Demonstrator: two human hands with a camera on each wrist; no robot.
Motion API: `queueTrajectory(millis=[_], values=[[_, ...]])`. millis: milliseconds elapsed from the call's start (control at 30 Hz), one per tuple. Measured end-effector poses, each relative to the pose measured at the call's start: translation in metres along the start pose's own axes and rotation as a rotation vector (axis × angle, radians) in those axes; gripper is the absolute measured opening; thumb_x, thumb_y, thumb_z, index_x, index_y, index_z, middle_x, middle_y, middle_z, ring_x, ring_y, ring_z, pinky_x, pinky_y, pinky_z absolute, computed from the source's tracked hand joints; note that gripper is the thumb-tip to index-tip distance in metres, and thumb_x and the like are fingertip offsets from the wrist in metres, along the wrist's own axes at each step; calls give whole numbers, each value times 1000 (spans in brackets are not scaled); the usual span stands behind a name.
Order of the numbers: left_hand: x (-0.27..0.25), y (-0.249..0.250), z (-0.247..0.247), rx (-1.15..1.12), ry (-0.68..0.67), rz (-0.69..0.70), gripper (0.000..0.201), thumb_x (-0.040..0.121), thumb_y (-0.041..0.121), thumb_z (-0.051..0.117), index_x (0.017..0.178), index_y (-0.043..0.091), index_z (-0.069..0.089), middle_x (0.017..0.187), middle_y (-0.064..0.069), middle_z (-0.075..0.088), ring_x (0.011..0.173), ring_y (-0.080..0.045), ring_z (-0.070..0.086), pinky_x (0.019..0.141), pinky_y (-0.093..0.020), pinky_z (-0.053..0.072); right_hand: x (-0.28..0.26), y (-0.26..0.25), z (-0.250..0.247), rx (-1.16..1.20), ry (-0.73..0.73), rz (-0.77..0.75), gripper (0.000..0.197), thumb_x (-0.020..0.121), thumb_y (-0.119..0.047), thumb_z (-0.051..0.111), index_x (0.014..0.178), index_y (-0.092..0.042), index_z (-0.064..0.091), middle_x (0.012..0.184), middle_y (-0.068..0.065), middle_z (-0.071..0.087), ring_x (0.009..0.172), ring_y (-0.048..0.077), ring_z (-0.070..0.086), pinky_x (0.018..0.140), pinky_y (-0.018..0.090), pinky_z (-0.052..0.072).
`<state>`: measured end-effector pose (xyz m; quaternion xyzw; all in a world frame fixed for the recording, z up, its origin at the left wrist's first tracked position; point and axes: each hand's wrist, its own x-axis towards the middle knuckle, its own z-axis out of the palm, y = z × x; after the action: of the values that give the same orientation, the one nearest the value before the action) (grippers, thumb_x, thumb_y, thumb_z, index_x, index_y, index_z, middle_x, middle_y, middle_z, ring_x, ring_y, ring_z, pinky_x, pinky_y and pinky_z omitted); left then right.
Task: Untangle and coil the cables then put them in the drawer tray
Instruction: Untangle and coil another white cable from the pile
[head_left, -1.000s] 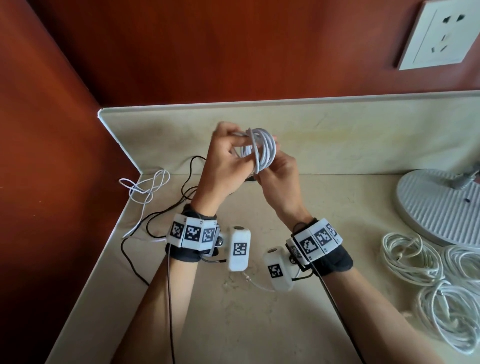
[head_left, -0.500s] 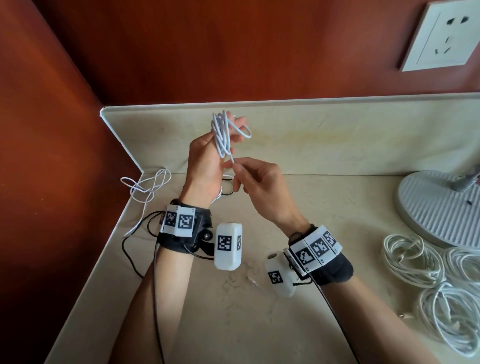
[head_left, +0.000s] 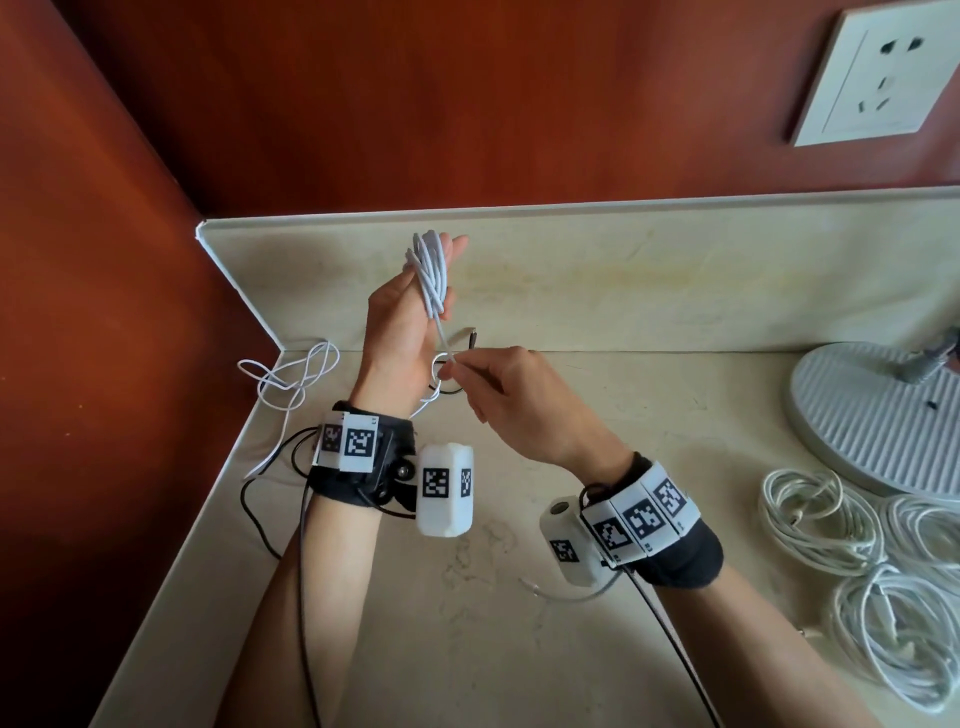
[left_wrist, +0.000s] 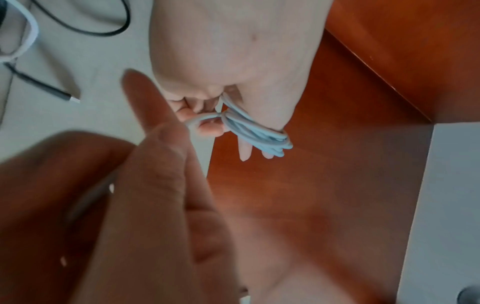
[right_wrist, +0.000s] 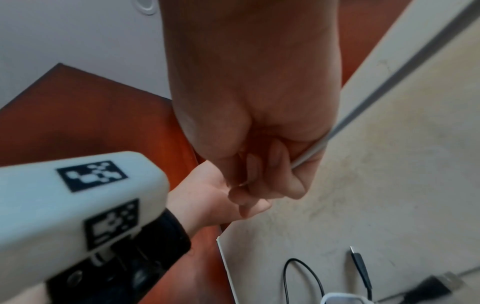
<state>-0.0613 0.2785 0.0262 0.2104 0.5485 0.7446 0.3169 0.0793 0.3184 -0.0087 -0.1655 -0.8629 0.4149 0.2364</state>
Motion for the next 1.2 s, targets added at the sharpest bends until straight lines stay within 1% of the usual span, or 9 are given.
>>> queueTrajectory(millis=[33,167,367,500,667,833,967,1067,1200], values=[[-1,0,0,67,50,43,17,93,35,73,104,25,81,116,20,60,84,4,56,74,-14,40,-2,-2,0,-46,3,-21,37,109,-26,51,86,-2,64,56,5,42,58,23,34,58,40,38],[4,-5,-7,313,82,251,7,90,10,78,95,13,81,84,16,76,88,10,66,81,-8,46,-3,-12,-21,-211,107,-88,24,104,-30,58,89,-16,70,57,-7,47,56,17,39,59,41,46],[8,-14,-16,642,-175,329,15,86,24,77,80,12,83,82,-16,76,90,-13,66,95,-41,56,-5,-13,-55,-525,373,-52,40,86,-56,76,69,-22,68,55,-10,45,54,20,43,52,31,34],[8,-17,-23,753,-347,260,33,65,45,69,84,23,85,84,7,78,90,-3,68,91,-34,53,-3,0,-70,-406,142,-154,19,94,-32,76,84,-17,71,71,-8,53,63,15,49,58,37,41],[4,-11,-28,872,-574,169,12,80,27,85,84,15,85,90,-8,76,87,-16,69,88,-44,52,-3,6,-85,-336,91,-239,13,93,-25,78,94,-14,70,85,-4,56,71,12,54,65,37,49],[-14,3,-19,724,-843,137,11,83,11,84,93,17,85,88,-1,71,93,-29,71,92,-47,57,-5,12,-100,-227,181,-256,45,71,-51,89,70,-12,65,59,-10,44,55,13,37,53,24,29],[-19,8,-12,584,-944,175,15,83,-8,76,87,5,82,82,10,69,87,-17,73,90,-44,60,-1,17,-92,-33,159,-259,38,80,-43,85,71,-8,73,67,4,62,58,27,52,55,41,39],[-12,7,-20,533,-950,198,29,80,1,79,79,30,83,85,9,77,88,-13,76,87,-32,59,4,16,-82,-46,163,-297,27,95,-32,72,87,-7,72,81,3,63,68,25,57,62,42,45],[-5,6,-35,298,-855,171,42,75,31,84,75,-10,75,81,-8,70,71,-3,72,73,-16,56,8,15,-67,-118,156,-346,21,109,-13,50,103,-3,68,92,10,57,78,24,54,72,35,46]])
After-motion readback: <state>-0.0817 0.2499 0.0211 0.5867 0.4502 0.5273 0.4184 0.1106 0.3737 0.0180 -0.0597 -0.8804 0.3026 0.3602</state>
